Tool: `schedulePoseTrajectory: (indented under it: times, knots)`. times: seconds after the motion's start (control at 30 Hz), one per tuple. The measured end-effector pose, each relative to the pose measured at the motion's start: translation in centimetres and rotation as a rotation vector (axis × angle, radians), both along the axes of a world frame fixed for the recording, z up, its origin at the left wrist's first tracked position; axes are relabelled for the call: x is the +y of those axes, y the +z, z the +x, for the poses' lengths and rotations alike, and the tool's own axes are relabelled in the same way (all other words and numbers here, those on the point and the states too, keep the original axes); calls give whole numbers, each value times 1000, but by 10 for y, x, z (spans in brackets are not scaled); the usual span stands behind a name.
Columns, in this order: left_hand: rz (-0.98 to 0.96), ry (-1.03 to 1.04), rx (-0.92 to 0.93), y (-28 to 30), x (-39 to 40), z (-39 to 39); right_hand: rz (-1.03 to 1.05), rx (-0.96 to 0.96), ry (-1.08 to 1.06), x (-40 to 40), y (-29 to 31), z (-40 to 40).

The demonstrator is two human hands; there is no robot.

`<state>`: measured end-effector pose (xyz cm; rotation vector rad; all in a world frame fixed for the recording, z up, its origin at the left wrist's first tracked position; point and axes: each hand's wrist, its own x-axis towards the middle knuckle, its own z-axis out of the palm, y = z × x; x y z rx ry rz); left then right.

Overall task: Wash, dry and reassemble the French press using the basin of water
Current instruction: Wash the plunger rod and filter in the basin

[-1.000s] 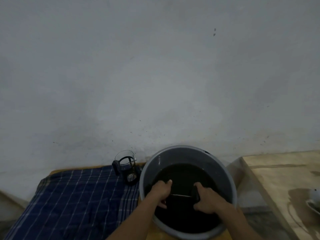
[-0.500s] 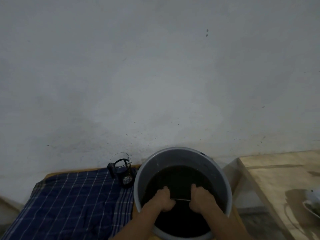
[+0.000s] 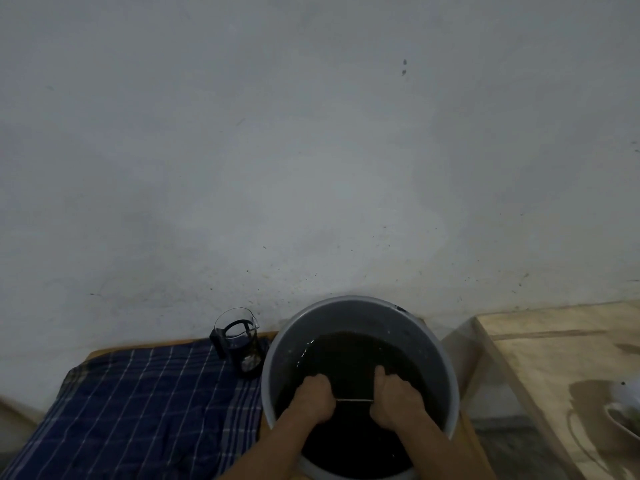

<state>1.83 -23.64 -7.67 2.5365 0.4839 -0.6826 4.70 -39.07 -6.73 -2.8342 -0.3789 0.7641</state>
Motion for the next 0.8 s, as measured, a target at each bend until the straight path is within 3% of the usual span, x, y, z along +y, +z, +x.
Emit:
schedulePoseTrajectory:
  times: [0.27, 0.4, 0.6, 0.8]
  knots:
    - [-60, 7, 12, 4, -1, -1, -28, -6, -21, -2, 0, 1]
    - [19, 4, 29, 3, -1, -4, -28, -52, 31, 0, 0, -1]
    - [-113, 22, -7, 6, -2, -2, -23, -1, -4, -2, 1, 2]
    - [-12, 54, -51, 8, -4, -6, 57, 20, 13, 2, 0, 0]
